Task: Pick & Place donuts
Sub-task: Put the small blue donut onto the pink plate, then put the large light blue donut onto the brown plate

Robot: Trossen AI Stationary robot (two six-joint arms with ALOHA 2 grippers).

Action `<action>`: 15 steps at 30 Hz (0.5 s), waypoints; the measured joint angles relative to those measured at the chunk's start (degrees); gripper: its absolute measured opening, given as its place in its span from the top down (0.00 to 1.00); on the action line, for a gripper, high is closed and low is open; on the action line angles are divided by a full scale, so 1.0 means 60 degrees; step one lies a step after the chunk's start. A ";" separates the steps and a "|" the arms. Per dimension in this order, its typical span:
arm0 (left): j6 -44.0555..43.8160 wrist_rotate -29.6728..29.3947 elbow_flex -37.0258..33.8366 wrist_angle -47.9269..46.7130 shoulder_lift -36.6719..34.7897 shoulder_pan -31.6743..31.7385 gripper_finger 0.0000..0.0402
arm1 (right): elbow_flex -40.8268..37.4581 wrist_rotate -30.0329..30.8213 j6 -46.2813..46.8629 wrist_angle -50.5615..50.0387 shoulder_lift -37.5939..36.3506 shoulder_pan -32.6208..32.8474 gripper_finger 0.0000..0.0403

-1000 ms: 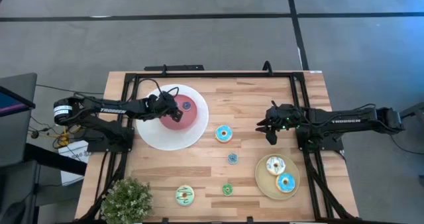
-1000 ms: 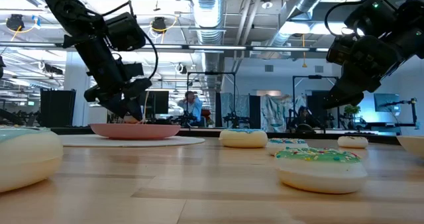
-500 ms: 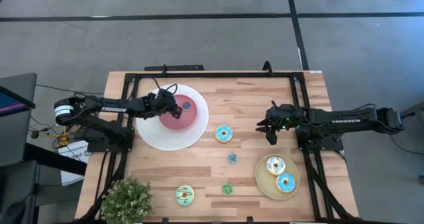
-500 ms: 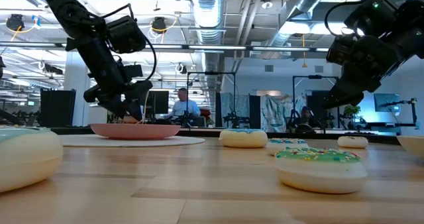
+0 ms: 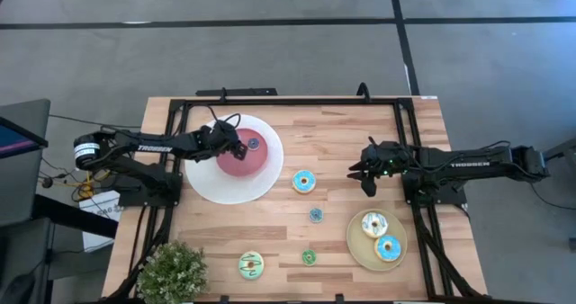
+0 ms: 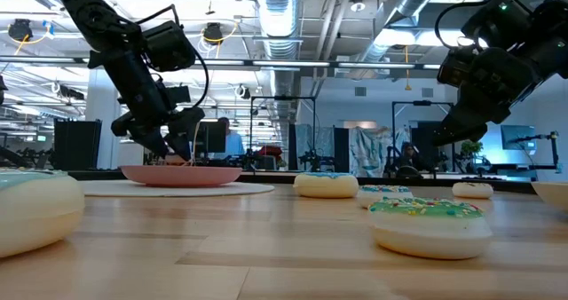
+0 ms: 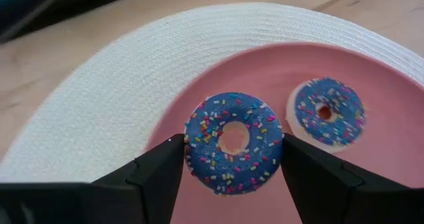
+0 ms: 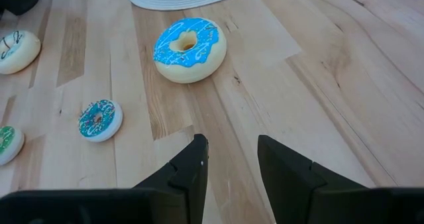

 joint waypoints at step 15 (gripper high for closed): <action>-0.0002 -0.0171 0.0007 0.0083 -0.0005 -0.0012 0.37 | 0.0000 -0.0004 0.0016 0.0000 0.0000 0.0000 0.70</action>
